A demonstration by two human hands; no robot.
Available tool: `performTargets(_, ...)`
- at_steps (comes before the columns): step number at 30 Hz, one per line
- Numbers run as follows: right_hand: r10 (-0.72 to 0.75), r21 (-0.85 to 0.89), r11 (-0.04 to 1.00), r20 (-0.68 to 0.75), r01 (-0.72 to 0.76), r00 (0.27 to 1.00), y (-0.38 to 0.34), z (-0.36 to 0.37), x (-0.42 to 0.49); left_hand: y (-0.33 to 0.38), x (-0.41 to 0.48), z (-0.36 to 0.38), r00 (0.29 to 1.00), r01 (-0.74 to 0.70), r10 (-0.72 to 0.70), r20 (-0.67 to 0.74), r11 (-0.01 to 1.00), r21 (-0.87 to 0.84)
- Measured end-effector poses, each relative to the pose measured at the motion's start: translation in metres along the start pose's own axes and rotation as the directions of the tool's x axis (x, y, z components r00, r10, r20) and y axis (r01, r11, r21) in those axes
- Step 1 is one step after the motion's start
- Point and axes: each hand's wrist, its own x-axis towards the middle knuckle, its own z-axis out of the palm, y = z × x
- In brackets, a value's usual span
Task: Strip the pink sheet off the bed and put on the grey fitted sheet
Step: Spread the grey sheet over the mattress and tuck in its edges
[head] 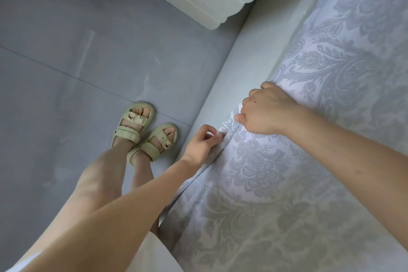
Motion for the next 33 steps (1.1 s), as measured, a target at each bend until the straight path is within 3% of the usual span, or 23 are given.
performTargets(9,0.083,0.032,0.995,0.307,-0.098,0.948,-0.016,-0.016,0.005,-0.008,-0.037,-0.009,0.976,-0.054,0.066,0.206,0.996,-0.065)
performTargets(12,0.09,0.05,0.993,0.318,-0.111,0.944,-0.013,-0.013,-0.009,-0.01,-0.04,-0.001,0.957,-0.015,0.044,0.288,0.995,-0.101)
performTargets(17,0.112,0.099,0.984,0.306,-0.148,0.945,-0.001,-0.014,-0.053,-0.013,-0.043,0.034,0.828,0.132,-0.119,0.548,0.991,0.016)
performTargets(21,0.147,0.101,0.977,0.308,-0.186,0.94,-0.004,-0.016,-0.023,-0.009,-0.011,0.039,0.817,0.256,-0.261,0.515,0.963,0.083)
performTargets(25,0.147,0.01,0.986,0.407,-0.165,0.902,-0.011,-0.004,0.018,0.004,-0.009,0.016,0.905,0.153,-0.191,0.38,0.98,0.127)
performTargets(28,0.148,0.031,0.983,0.45,-0.181,0.881,-0.012,-0.003,0.029,-0.019,-0.013,0.006,0.936,0.117,-0.125,0.328,0.992,0.043)
performTargets(30,0.133,0.099,0.978,0.386,-0.184,0.913,-0.01,-0.005,0.024,-0.031,-0.014,0.009,0.919,0.161,-0.155,0.362,0.987,0.014)
performTargets(32,0.17,0.153,0.969,0.152,-0.193,0.974,0.0,-0.01,0.011,-0.035,-0.011,0.019,0.901,0.216,-0.206,0.381,0.976,0.015)
performTargets(33,0.191,0.096,0.977,0.003,-0.19,0.982,0.01,-0.012,0.006,-0.032,-0.012,0.024,0.89,0.244,-0.235,0.392,0.969,0.027)
